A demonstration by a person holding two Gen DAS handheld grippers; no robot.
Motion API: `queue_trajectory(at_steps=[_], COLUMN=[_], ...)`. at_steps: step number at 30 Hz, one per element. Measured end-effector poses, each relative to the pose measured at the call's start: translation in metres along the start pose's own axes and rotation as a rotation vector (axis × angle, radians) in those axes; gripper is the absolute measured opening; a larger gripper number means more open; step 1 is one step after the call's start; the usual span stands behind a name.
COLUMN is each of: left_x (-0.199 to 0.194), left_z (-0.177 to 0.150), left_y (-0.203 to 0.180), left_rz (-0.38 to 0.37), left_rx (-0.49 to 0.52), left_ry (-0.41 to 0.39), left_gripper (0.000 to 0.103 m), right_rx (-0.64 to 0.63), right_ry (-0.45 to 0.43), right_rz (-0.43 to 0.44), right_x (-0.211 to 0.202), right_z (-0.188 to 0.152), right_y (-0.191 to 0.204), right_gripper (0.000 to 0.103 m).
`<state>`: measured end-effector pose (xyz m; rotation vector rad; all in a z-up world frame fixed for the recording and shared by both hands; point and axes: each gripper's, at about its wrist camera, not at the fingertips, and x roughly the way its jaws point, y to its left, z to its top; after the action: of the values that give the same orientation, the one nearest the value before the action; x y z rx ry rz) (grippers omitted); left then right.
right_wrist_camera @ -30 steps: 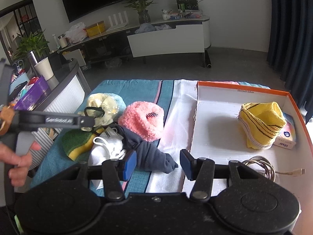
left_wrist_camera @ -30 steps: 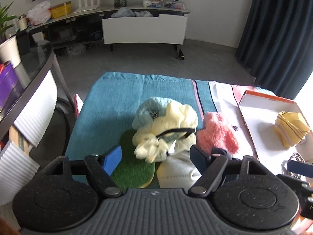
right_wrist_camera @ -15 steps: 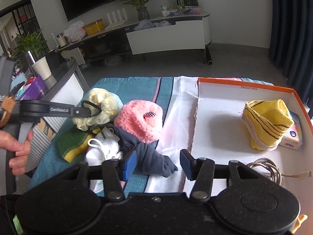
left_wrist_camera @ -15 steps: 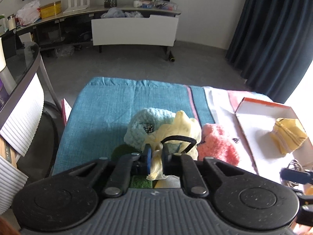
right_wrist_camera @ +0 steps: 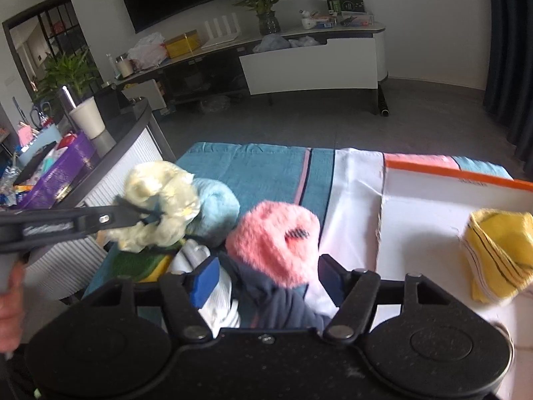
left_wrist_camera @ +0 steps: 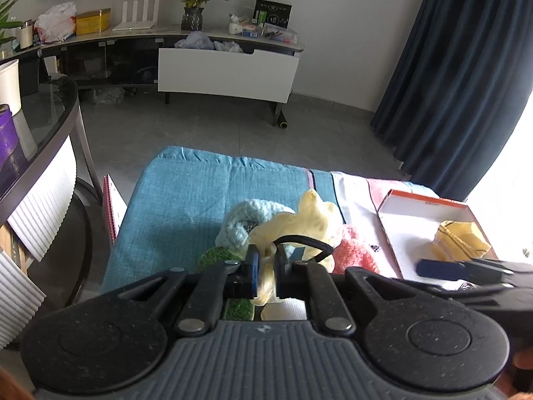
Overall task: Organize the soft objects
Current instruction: 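Close the left tool on the cream scrunchie while the right tool grasps the pink fuzzy sock, then carry the scrunchie in the left tool and pink sock in the right tool over the box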
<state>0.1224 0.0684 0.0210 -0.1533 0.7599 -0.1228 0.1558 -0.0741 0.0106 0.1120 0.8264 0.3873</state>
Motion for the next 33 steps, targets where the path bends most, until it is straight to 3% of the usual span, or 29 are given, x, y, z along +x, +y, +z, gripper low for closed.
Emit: queue_trajectory(at_steps=[8, 9, 10, 11, 12, 13, 14, 33], left_x=[-0.007, -0.007, -0.007, -0.008, -0.008, -0.01, -0.01, -0.035], left_z=[0.014, 0.016, 0.017, 0.017, 0.019, 0.02, 0.021, 0.026], left_y=[0.009, 0.008, 0.007, 0.007, 0.006, 0.007, 0.006, -0.029], left_rz=[-0.018, -0.017, -0.019, -0.022, -0.028, -0.042, -0.05, -0.081], left_rx=[-0.041, -0.04, -0.039, -0.037, -0.04, -0.05, -0.056, 0.014], left_ry=[-0.033, -0.036, -0.038, -0.043, -0.046, -0.047, -0.051, -0.109], left_gripper=[0.011, 0.011, 0.011, 0.011, 0.011, 0.011, 0.011, 0.011], right_rx=[0.013, 0.008, -0.005, -0.008, 0.0, 0.007, 0.012, 0.055], right_ry=[0.094, 0.102, 0.095, 0.082, 0.067, 0.048, 0.024, -0.175], right_rz=[-0.025, -0.05, -0.075, -0.075, -0.068, -0.058, -0.053, -0.002], right_x=[0.053, 0.059, 0.062, 0.061, 0.058, 0.054, 0.048, -0.065], right_z=[0.02, 0.019, 0.017, 0.017, 0.018, 0.02, 0.021, 0.031], right_y=[0.01, 0.011, 0.012, 0.011, 0.01, 0.008, 0.007, -0.015], right_gripper=[0.082, 0.078, 0.066, 0.061, 0.049, 0.026, 0.019, 0.018])
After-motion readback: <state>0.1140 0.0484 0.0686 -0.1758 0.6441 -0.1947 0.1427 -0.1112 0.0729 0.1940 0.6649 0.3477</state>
